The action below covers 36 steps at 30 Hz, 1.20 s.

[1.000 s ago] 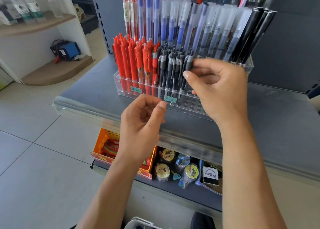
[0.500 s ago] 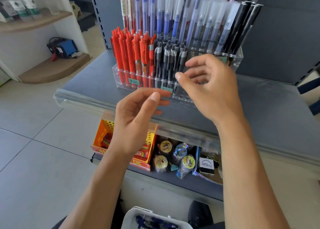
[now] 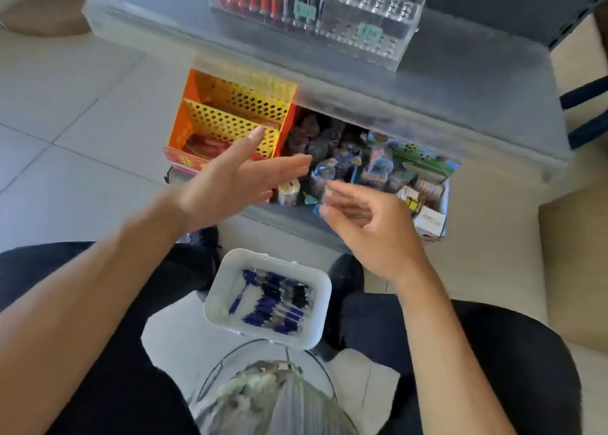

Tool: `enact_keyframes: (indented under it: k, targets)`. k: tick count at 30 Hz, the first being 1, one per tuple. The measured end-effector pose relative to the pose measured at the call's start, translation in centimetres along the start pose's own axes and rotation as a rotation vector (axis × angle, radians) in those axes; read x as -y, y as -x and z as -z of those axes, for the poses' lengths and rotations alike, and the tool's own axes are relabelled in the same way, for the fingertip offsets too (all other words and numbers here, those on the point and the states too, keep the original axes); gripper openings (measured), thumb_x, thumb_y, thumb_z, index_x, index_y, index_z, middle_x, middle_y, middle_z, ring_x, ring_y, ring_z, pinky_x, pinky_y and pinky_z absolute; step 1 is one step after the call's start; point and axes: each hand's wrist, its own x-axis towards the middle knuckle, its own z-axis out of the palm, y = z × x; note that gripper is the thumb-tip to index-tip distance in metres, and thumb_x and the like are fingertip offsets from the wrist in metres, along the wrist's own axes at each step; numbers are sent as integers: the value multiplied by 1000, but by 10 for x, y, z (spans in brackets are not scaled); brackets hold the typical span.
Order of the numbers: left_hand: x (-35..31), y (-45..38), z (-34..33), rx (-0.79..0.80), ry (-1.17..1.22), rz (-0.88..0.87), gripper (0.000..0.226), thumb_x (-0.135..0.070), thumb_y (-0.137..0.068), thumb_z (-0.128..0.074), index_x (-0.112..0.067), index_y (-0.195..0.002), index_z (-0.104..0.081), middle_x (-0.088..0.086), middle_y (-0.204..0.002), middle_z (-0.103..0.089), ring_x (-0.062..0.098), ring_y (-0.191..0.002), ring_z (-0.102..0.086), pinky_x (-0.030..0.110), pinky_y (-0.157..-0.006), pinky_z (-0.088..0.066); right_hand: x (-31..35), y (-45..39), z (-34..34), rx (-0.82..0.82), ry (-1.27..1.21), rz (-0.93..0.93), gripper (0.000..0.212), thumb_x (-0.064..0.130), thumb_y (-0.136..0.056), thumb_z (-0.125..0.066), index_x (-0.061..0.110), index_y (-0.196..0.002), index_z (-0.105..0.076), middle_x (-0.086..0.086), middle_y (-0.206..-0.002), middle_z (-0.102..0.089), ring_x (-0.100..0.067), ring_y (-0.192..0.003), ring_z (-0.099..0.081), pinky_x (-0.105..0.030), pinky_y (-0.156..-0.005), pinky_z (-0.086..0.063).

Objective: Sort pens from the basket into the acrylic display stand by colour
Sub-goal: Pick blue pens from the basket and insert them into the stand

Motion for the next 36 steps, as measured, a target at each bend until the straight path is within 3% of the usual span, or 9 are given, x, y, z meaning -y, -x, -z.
enact_keyframes:
  k: [5, 16, 20, 25, 31, 36]
  targets:
    - [74, 14, -20, -11, 342, 72, 84, -77, -89, -5, -36, -152, -42, -12, -158, -41, 3, -149, -29, 54, -124, 0, -57, 45, -28, 82, -97, -189, 43, 28, -92, -73, 31, -134, -64, 17, -118, -71, 8, -108, -65, -20, -96, -53]
    - [178, 19, -29, -255, 883, 175, 85, -80, -90, -13, -30, -148, -50, -1, -151, -53, 21, -147, -37, 54, -125, -9, -137, 41, -100, 239, -129, -424, 37, 15, -93, -72, 23, -129, -67, 12, -106, -74, 8, -98, -68, -10, -90, -51]
    - [208, 15, -24, -351, 1042, 207, 88, -83, -89, -14, -28, -147, -52, 3, -149, -55, 25, -146, -38, 53, -125, -12, -170, 28, -136, 320, -10, -520, 32, 16, -96, -64, 23, -127, -68, 7, -111, -73, -3, -102, -68, -24, -100, -51]
    - [244, 2, -26, -549, 1227, 148, 88, -82, -90, -16, -25, -144, -55, 7, -145, -59, 28, -141, -46, 50, -124, -20, -207, 12, -183, 562, 243, -574, 36, 11, -101, -49, 18, -133, -64, 3, -126, -66, -12, -108, -58, -23, -94, -45]
    - [267, -14, -38, -738, 1352, 92, 87, -80, -90, -22, -20, -146, -53, 11, -143, -59, 30, -140, -47, 48, -122, -26, -237, 13, -224, 783, 478, -602, 39, 2, -94, -53, 13, -128, -67, -9, -126, -68, -30, -119, -62, -36, -103, -49]
    - [280, -15, -33, -760, 1366, 113, 89, -80, -91, -18, -20, -150, -46, 11, -146, -57, 30, -140, -48, 48, -123, -26, -250, 17, -237, 760, 553, -571, 40, 1, -92, -59, 13, -129, -65, -9, -132, -64, -30, -120, -62, -34, -100, -47]
